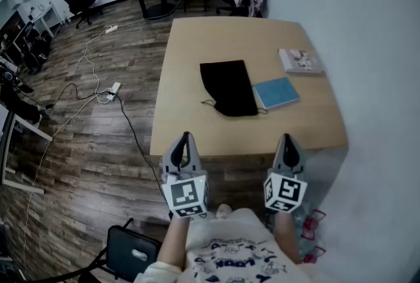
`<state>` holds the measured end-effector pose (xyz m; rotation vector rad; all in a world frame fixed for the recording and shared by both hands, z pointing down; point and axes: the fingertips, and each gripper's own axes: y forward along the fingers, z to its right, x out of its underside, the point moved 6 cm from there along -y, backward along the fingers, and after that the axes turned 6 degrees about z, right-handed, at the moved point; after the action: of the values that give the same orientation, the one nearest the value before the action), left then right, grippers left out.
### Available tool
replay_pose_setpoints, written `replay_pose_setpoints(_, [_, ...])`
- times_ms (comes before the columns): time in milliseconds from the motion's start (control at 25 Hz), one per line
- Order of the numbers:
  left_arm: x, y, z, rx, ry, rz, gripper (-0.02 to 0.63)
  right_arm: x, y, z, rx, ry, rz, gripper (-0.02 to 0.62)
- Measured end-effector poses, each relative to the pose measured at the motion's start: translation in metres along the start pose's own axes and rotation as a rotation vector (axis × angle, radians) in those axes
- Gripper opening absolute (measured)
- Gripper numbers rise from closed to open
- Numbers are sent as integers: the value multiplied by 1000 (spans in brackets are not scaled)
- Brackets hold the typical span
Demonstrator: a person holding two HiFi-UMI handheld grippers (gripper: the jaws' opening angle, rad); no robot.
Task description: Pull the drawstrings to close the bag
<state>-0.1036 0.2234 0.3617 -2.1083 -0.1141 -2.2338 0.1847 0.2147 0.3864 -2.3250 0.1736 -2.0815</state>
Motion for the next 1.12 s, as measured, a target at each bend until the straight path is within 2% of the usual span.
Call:
replay_pose_setpoints(600, [11, 18, 9, -14, -9, -34, 0, 6, 13, 2, -31, -9, -20, 0])
replay_pose_setpoints(760, [17, 31, 10, -14, -15, -51, 0, 11, 23, 0, -32, 13, -69, 1])
replay_pose_setpoints(920, [26, 49, 8, -9, -9, -80, 0, 26, 41, 5, -32, -21, -78, 1])
replay_pose_setpoints(1120, [43, 86, 10, 41, 19, -121, 0, 50, 72, 7, -61, -8, -164, 2])
